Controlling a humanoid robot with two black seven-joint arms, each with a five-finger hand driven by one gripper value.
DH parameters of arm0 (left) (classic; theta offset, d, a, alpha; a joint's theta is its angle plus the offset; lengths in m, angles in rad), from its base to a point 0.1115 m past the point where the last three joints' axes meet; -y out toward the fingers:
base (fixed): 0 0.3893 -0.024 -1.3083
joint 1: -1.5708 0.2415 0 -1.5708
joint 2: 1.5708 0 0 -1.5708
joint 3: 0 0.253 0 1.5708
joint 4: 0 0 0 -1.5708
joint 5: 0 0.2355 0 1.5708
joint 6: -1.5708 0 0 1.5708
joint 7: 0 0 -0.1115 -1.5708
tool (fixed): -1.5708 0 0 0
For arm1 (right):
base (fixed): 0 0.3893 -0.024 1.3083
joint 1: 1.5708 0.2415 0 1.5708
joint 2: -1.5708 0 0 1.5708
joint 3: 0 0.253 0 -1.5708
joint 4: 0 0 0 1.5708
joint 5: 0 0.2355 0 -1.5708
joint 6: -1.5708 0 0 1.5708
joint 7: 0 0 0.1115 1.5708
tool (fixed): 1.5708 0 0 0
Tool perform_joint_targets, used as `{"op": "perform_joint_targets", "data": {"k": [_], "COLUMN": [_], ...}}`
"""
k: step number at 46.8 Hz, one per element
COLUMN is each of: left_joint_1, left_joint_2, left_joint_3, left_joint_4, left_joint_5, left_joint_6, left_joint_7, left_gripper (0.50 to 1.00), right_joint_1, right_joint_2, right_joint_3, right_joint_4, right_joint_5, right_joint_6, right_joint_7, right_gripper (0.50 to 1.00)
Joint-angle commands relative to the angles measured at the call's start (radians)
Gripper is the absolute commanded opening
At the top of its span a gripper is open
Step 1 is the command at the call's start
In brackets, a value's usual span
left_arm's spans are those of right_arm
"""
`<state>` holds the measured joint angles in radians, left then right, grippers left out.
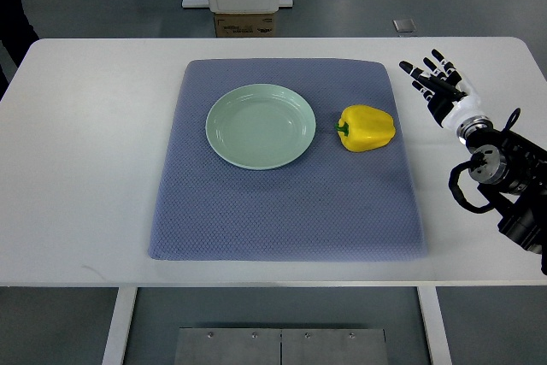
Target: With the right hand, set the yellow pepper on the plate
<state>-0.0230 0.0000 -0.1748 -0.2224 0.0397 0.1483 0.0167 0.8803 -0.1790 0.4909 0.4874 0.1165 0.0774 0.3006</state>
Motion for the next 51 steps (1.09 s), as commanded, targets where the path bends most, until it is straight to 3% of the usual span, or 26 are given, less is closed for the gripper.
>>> {"op": "perform_joint_targets", "data": {"k": [1,51], "left_joint_1": [0.000,0.000], "left_joint_2": [0.000,0.000], "left_joint_3": [0.000,0.000], "left_joint_4": [0.000,0.000], "left_joint_5": [0.000,0.000], "left_joint_6": [0.000,0.000], "left_joint_7": [0.000,0.000], "left_gripper": [1.000,1.000], "right_joint_1": [0.000,0.002], "right_joint_2": [0.000,-0.011], "right_joint_3": [0.000,0.002], "right_joint_4": [0.000,-0.001], "right_joint_5": [0.000,0.000], "right_joint_6": [-0.002,-0.008], "right_joint_7": [0.000,0.018], "right_gripper": [1.000,1.000]}}
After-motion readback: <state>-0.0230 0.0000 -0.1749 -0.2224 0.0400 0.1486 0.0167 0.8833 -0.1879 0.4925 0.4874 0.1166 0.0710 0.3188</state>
